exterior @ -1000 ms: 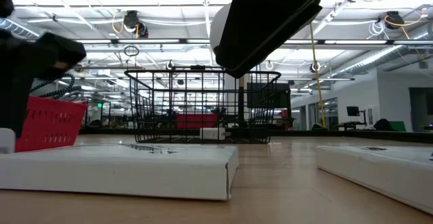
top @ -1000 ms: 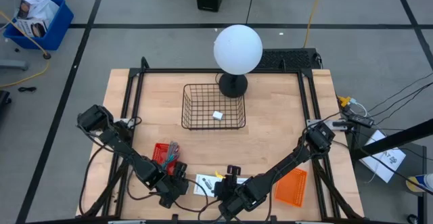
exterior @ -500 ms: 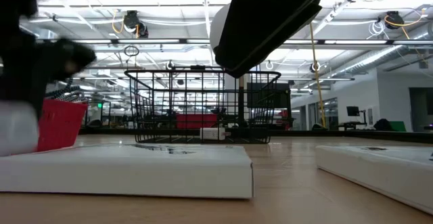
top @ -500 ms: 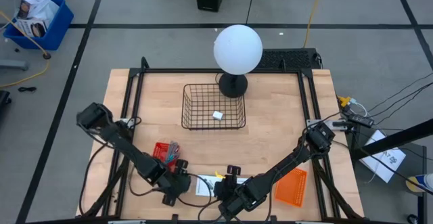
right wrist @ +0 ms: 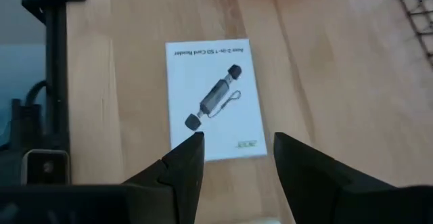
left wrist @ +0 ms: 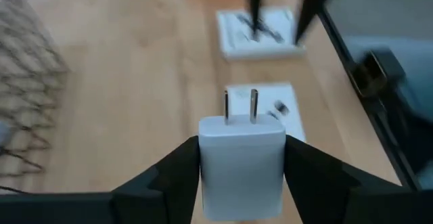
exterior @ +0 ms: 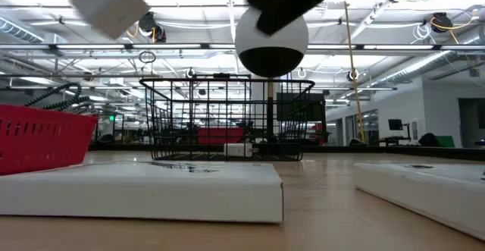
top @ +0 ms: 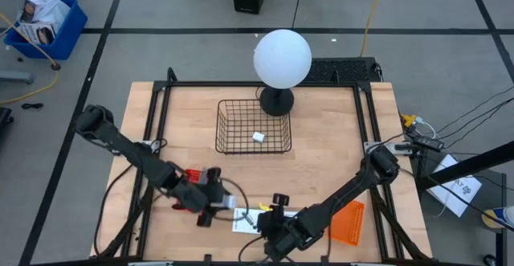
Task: Pick and place items into bin
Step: Put the white charger adapter into the wire basket
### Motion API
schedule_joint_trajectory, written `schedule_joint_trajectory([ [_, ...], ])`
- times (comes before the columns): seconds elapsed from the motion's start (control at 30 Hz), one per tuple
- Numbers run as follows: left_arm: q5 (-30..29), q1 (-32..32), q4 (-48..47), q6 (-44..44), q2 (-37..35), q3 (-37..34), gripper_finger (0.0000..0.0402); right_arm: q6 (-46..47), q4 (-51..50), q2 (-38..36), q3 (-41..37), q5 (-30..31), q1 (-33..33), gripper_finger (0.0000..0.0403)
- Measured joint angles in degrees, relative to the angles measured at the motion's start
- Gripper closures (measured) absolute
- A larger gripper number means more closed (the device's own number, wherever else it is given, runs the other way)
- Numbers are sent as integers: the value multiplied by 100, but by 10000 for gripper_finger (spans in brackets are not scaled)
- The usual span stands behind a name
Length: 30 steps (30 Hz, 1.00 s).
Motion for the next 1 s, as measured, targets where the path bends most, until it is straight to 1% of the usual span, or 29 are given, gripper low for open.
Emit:
schedule_joint_trajectory([
  [0.1, -126, 330, 38, 25, -249, 0, 199, 84, -234, -197, 0, 355, 150, 234],
  [0.2, -112, 748, 45, 34, -468, 0, 219, 148, -472, -359, 0, 941, 363, 234],
  [0.27, -9, 1038, 57, 35, -600, 0, 223, 219, -580, -436, 0, 1359, 495, 234],
  [0.37, 14, 1508, 85, 39, -783, 0, 220, 265, -662, -473, 0, 1859, 689, 234],
  [0.43, 43, 1857, 122, 92, -848, 24, 207, 240, -667, -462, -1, 2105, 795, 234],
  [0.5, 248, 2223, 90, 282, -856, 123, 198, 230, -652, -462, -24, 2291, 864, 234],
  [0.57, 482, 2570, 64, 344, -853, 273, 199, 239, -608, -467, -90, 2341, 901, 234],
  [0.7, 916, 3288, -280, 516, -757, 766, 223, 365, -604, -457, -243, 2332, 899, 234],
  [0.73, 981, 3471, -518, 529, -753, 903, 223, 416, -597, -460, -294, 2323, 898, 234],
  [0.83, 1450, 4078, -952, 670, -609, 1524, 223, 505, -618, -460, -463, 2317, 889, 234],
  [0.87, 1602, 4271, -1254, 682, -547, 1743, 223, 513, -626, -457, -504, 2316, 891, 234],
  [0.93, 1816, 4619, -1964, 708, -323, 2222, 213, 533, -617, -457, -554, 2315, 889, 234],
  [1.0, 1955, 4881, -2367, 846, -7, 2702, 200, 614, -611, -457, -582, 2317, 888, 234],
])
